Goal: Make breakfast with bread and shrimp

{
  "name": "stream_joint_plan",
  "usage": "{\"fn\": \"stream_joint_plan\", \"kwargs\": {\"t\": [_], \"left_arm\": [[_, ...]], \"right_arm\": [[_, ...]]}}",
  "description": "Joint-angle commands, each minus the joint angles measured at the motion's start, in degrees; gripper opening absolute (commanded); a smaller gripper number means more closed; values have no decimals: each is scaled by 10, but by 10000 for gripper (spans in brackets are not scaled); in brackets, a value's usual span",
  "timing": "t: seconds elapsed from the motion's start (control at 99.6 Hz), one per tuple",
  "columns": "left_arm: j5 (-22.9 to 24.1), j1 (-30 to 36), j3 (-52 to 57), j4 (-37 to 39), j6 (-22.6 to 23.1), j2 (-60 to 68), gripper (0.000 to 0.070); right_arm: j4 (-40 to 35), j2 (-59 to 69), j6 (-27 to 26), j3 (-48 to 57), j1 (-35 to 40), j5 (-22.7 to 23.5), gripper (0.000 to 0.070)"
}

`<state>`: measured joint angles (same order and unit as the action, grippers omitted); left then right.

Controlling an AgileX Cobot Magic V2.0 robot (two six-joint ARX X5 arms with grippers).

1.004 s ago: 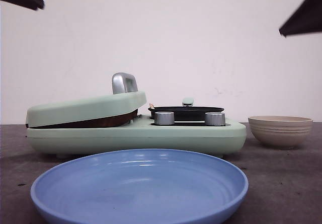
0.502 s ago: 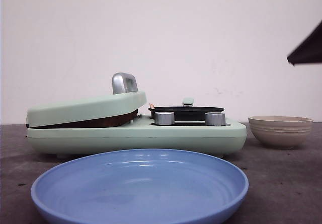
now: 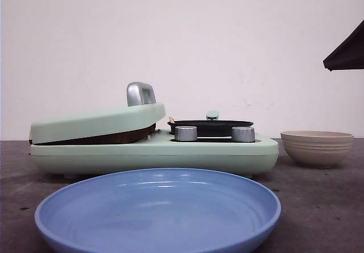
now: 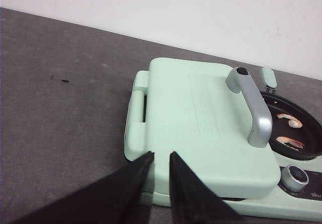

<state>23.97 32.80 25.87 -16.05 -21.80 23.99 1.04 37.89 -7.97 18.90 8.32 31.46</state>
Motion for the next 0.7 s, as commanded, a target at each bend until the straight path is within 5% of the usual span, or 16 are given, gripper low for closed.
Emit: {"fn": "stream_joint_plan", "kwargs": {"t": [0.0, 0.261, 0.472, 0.693], "left_arm": [[2, 3, 5, 7, -1, 2, 0], [-7, -23, -3, -30, 12, -43, 0], [-184, -161, -85, 31, 201, -133, 0], [-355, -296, -186, 48, 236, -223, 0]], "right_arm": [[7, 2, -6, 3, 2, 0, 14], [7, 2, -6, 3, 2, 0, 14], [7, 2, -6, 3, 2, 0, 14], [7, 2, -6, 3, 2, 0, 14]]}}
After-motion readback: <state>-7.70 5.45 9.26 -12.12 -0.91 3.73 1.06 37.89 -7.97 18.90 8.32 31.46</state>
